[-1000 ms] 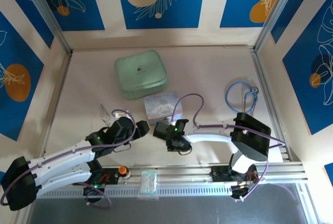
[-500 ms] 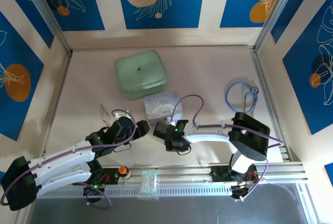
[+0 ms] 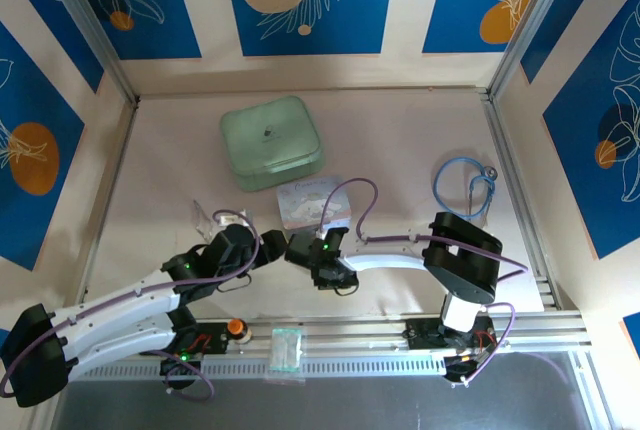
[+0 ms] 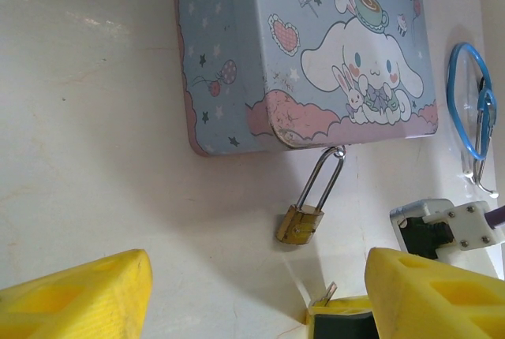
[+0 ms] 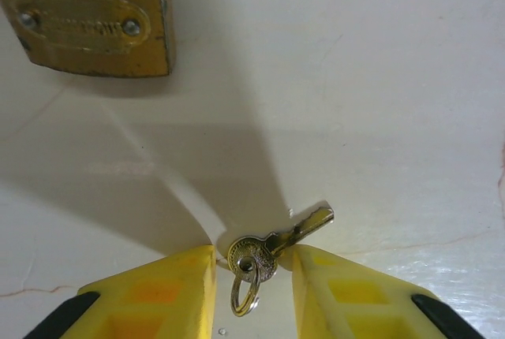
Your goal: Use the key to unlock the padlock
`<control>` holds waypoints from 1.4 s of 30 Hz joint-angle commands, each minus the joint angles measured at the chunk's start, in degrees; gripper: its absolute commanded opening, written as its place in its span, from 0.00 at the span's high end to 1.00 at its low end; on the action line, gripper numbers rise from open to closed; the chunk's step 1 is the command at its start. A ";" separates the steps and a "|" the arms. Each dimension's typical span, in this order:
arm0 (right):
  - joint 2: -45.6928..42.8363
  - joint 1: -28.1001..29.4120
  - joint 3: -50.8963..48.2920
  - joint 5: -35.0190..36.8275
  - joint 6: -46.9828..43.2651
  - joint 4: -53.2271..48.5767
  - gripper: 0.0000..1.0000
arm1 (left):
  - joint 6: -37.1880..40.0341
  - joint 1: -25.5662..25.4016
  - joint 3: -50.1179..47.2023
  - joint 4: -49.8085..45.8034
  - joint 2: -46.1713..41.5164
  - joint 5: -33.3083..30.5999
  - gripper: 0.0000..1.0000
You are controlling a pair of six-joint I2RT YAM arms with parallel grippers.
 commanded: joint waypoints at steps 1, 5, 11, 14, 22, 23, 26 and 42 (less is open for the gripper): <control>0.93 0.22 -2.39 1.60 1.92 -3.76 0.71 | -0.79 -0.24 0.11 0.59 0.60 -0.64 0.29; -1.01 0.24 -4.13 1.47 2.83 -5.37 0.71 | -0.79 -0.25 0.23 1.35 1.36 -0.29 0.29; -4.76 -0.29 -8.50 1.31 3.86 -6.52 0.72 | -1.14 -0.24 0.19 2.28 1.97 -0.04 0.29; -6.86 -0.09 -9.99 1.15 3.74 -6.81 0.72 | -1.25 -0.24 0.15 2.44 2.17 0.02 0.29; -11.54 -1.14 -12.66 1.56 2.61 -7.26 0.71 | -1.44 -0.24 0.07 3.48 3.13 0.16 0.29; -12.38 -0.99 -12.81 1.31 1.32 -5.66 0.71 | -1.50 -0.24 0.07 3.57 3.25 0.16 0.29; -14.48 -1.56 -13.47 0.72 -0.42 -2.61 0.65 | -1.50 -0.24 0.15 3.68 3.52 0.38 0.29; -20.38 -7.19 -15.99 -3.27 -12.49 7.22 0.52 | -1.88 -0.28 -0.20 4.48 3.71 0.42 0.29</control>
